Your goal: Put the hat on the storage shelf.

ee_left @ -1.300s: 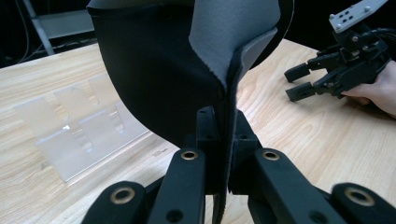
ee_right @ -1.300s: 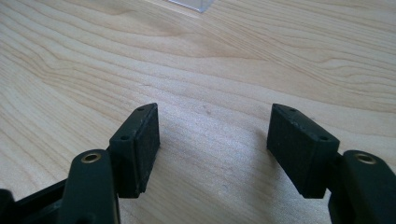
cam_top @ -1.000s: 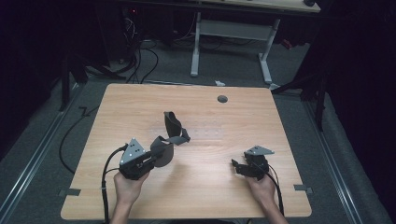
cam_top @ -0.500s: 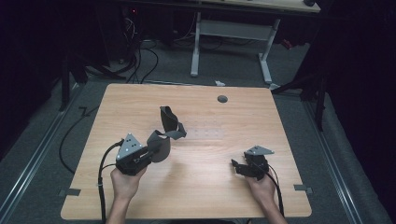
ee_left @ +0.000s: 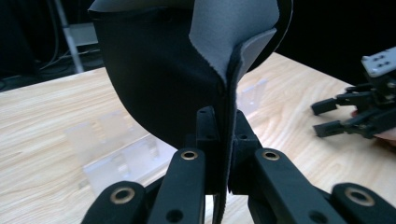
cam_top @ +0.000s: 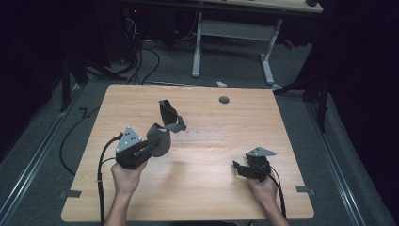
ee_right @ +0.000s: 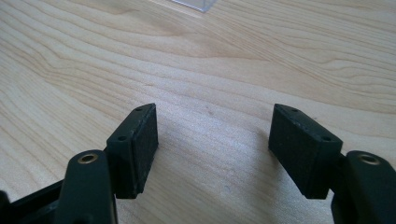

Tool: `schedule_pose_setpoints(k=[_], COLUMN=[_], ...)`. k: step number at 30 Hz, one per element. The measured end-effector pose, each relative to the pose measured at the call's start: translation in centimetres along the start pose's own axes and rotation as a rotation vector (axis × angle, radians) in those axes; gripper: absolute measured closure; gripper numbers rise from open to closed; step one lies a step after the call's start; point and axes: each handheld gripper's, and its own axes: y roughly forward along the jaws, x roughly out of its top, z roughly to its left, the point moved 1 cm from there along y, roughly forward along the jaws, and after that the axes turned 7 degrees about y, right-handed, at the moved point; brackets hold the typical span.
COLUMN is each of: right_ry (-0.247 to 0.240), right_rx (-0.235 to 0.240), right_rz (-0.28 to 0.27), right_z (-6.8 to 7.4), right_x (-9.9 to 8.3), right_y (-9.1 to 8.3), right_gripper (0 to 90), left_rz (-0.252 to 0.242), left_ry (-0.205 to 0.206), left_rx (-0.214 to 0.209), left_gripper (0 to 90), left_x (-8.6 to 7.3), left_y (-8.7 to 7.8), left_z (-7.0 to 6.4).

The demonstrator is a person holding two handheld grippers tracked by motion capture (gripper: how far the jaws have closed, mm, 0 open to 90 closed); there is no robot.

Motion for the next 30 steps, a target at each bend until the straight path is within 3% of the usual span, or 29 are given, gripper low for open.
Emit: schedule_pose_setpoints(k=[2, 6, 18, 24, 30], right_ry=[0.001, 0.001, 0.002, -0.003, -0.003], right_rx=[0.002, 0.003, 0.002, 0.005, 0.005], right_rz=[0.001, 0.001, 0.001, 0.0, 0.001], right_z=[0.0, 0.0, 0.1, 0.1, 0.1], right_x=[0.0, 0.0, 0.0, 0.0, 0.0], right_y=[0.0, 0.0, 0.0, 0.0, 0.0], right_gripper=[33.2, 33.1, 33.1, 33.1, 33.1], left_rz=[0.002, -0.026, -0.056, -0.103, -0.118], left_ry=[0.013, -0.011, -0.023, -0.033, -0.023], left_rx=[0.014, 0.016, 0.028, 0.048, 0.066], left_gripper=[86.0, 85.9, 86.0, 86.0, 86.1], left_x=[0.1, 0.6, 1.7, 2.3, 2.7], left_y=[0.2, 0.4, 1.4, 1.6, 2.0], left_z=[0.2, 0.7, 1.7, 2.5, 3.2])
